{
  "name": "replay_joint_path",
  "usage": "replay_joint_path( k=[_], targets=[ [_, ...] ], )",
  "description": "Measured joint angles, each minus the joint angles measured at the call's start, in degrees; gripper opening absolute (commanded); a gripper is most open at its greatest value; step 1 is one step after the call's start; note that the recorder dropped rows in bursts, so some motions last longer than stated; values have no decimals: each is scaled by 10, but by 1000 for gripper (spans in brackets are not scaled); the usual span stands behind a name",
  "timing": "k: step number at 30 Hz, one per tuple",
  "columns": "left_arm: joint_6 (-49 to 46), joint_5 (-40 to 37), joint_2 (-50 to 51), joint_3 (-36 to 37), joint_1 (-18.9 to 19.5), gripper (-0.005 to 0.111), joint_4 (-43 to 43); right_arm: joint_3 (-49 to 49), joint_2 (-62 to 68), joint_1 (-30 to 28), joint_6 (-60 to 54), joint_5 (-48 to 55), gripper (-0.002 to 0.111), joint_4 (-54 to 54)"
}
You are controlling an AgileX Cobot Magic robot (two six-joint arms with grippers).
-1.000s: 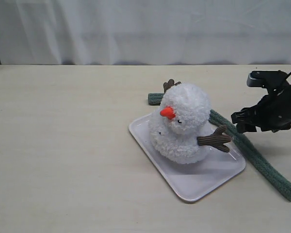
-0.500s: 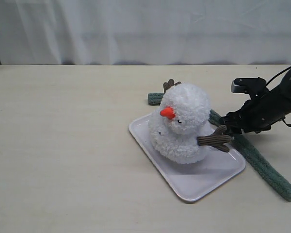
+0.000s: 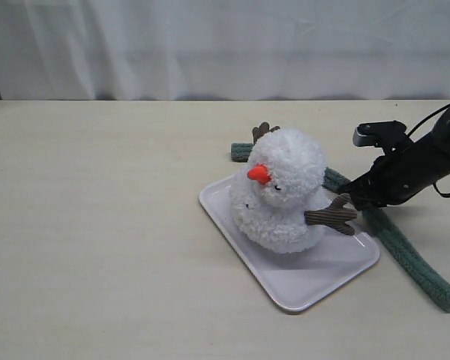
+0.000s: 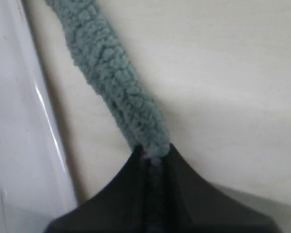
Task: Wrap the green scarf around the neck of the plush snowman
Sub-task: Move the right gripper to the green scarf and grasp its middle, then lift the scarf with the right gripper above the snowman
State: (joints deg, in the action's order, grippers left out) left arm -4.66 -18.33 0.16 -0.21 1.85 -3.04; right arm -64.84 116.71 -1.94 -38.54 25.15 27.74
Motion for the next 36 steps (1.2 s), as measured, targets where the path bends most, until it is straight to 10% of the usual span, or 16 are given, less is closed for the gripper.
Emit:
replay_joint_path(
  k=[17, 36],
  targets=[
    [0, 0, 0, 0, 0, 0, 0, 0, -399, 0, 17, 175, 4, 13],
    [0, 0, 0, 0, 0, 0, 0, 0, -668, 1, -26, 286, 4, 334]
  ],
)
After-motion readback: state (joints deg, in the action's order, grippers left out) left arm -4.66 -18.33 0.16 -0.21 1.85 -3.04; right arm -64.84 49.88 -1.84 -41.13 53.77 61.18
